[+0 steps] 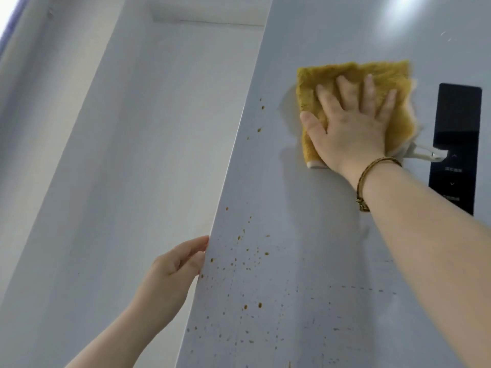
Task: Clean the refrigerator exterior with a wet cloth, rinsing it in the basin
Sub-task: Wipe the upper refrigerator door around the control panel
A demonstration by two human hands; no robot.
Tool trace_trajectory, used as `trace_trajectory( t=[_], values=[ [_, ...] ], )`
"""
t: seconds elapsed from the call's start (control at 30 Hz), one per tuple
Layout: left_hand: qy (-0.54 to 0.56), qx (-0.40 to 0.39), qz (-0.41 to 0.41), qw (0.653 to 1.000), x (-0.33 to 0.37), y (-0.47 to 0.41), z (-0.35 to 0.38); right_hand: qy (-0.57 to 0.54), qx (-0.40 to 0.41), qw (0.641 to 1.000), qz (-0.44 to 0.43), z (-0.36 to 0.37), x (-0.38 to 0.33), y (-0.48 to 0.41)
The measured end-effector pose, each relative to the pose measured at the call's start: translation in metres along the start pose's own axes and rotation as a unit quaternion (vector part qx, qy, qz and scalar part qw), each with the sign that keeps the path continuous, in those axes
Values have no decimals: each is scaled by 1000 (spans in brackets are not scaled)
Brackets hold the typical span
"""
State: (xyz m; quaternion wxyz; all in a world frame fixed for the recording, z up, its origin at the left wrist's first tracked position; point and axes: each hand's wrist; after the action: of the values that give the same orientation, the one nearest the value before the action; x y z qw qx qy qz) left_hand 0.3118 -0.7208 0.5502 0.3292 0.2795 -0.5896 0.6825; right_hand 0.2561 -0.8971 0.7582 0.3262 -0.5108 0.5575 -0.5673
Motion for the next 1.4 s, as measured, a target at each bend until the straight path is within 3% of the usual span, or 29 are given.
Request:
trace_trajectory(
  t=[0.07, 0.23, 0.33, 0.4, 0.47, 0.53, 0.67, 0.73, 0.8, 0.9, 0.97, 1.13, 1.2, 1.33, 1.4],
  values=[
    [6, 2, 5, 1000, -2, 1, 0, 9, -6, 1000, -29, 0, -15, 7],
    [32, -8, 6, 999, -3, 2, 1, -31, -93, 953, -287, 11, -41, 42],
    [42, -7, 5, 999, -3, 2, 1, 17, -86, 937, -339, 9, -26, 15],
    [55, -3, 4, 998, -4, 3, 1, 41, -77, 957, -277, 6, -23, -7],
    [67, 2, -1, 998, -4, 4, 2, 6, -66, 983, -171, 5, -34, -19],
    [69, 3, -1, 998, -2, 6, 3, -16, -57, 991, -120, 6, -55, -14],
    [66, 5, -7, 998, 2, 8, 3, -6, -105, 957, -269, 22, -84, 26],
    [65, 3, -12, 998, 3, 9, 2, -34, -117, 948, -295, 22, -79, 29],
    [70, -2, -12, 997, 2, 10, 1, -15, -101, 958, -268, 20, -67, 19],
    [81, -15, -18, 996, 3, 11, 0, -31, -45, 992, -114, 13, -55, 2],
    [83, -14, -28, 996, 2, 12, 0, -33, -36, 997, -66, 11, -58, 10],
    [89, -26, -45, 995, 2, 13, -1, -77, -57, 957, -275, 26, -65, 80],
    [96, -37, -54, 993, 2, 13, -3, -76, -61, 960, -261, 24, -50, 79],
    [119, -48, -69, 989, 1, 13, -4, -70, -16, 992, -102, 21, -39, 68],
    [142, -39, -83, 986, 0, 11, -4, -86, 30, 988, -128, 30, -50, 86]
  ],
)
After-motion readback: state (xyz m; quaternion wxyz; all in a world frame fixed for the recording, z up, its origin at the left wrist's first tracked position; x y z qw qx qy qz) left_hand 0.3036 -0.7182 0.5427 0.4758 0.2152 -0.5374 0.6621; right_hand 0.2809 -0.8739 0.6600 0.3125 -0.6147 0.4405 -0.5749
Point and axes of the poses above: each hand's wrist, its own y-axis away from the middle knuckle, its own z-axis out of the palm, x = y × z, and after that the axes turned 6 degrees about x, right-handed
